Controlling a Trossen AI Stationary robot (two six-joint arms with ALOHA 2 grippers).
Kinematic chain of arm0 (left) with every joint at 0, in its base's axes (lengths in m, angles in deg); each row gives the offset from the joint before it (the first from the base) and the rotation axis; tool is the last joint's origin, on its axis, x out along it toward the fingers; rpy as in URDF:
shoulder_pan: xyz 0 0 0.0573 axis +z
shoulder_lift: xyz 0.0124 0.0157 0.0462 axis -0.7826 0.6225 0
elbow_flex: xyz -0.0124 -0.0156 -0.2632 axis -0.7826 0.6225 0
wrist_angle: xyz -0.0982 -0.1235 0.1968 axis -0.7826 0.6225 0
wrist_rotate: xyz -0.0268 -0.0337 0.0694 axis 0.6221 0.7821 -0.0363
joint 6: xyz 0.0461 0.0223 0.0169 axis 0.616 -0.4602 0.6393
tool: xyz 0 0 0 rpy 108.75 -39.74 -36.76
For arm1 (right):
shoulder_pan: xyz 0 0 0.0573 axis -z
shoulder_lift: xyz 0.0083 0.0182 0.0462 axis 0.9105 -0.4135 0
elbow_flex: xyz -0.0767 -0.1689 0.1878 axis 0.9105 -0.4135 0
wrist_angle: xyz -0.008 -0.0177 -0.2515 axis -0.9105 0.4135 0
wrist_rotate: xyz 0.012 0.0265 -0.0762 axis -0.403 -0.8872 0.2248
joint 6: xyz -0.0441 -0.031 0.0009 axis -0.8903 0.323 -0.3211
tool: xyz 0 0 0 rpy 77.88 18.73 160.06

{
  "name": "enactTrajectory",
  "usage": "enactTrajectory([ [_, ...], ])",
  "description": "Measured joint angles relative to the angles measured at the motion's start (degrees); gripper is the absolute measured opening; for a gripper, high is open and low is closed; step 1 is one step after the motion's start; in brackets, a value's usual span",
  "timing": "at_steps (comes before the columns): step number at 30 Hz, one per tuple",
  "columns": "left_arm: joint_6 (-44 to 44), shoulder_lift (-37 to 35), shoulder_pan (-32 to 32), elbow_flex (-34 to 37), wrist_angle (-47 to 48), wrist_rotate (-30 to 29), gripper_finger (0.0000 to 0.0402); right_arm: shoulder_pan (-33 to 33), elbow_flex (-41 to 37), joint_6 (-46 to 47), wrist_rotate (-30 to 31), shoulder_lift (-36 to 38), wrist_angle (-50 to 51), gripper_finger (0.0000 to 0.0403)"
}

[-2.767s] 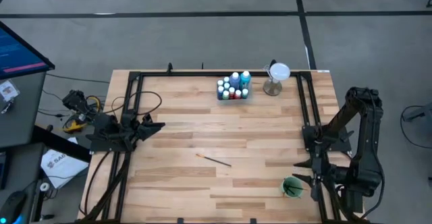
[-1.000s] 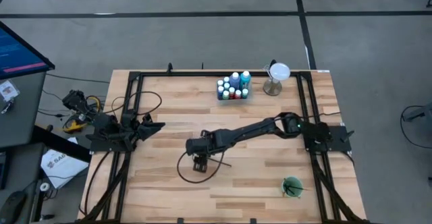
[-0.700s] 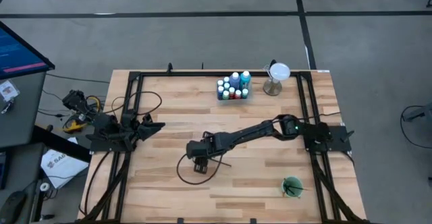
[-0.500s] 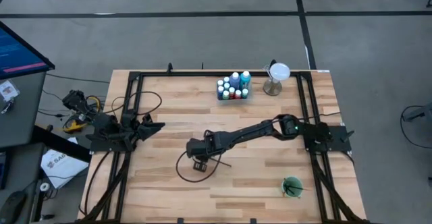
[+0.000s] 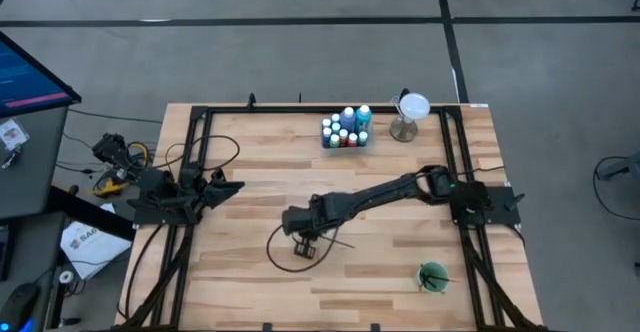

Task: Pick & Place Paint Supplies
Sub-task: Put the orange paintbrush into the green cup

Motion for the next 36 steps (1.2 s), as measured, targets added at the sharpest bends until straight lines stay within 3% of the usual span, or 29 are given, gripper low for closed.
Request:
enactTrajectory([
  [3,0.00,0.02,0.02,0.00,0.00,-0.01,0.0002,-1.00,0.40,0.57,3.14,6.57,0.48,0.0001],
  [10,0.00,0.04,0.01,0.00,0.02,0.02,0.0002,-7.19,0.39,4.34,16.70,21.49,1.24,0.0001],
  [16,0.00,0.04,0.02,0.00,0.00,0.03,0.0002,-17.62,0.51,7.77,31.12,33.39,5.83,0.0000],
  [21,0.00,0.04,0.02,0.00,0.00,0.05,0.0002,-30.46,0.58,13.57,42.25,40.73,11.21,0.0000],
  [26,0.00,0.04,0.02,0.00,0.00,0.05,0.0002,-45.65,0.61,23.12,56.92,44.07,20.11,0.0000],
  [30,0.00,0.04,0.01,0.00,0.00,0.07,0.0002,-56.18,0.61,35.99,68.14,43.48,32.68,0.0000],
  [34,0.00,0.04,0.02,0.00,0.00,0.07,0.0002,-62.78,-0.49,49.51,73.85,41.22,44.22,0.0000],
  [36,0.00,0.04,0.00,0.00,0.00,0.10,0.0002,-63.94,-3.05,49.78,74.92,40.51,43.65,0.0000],
])
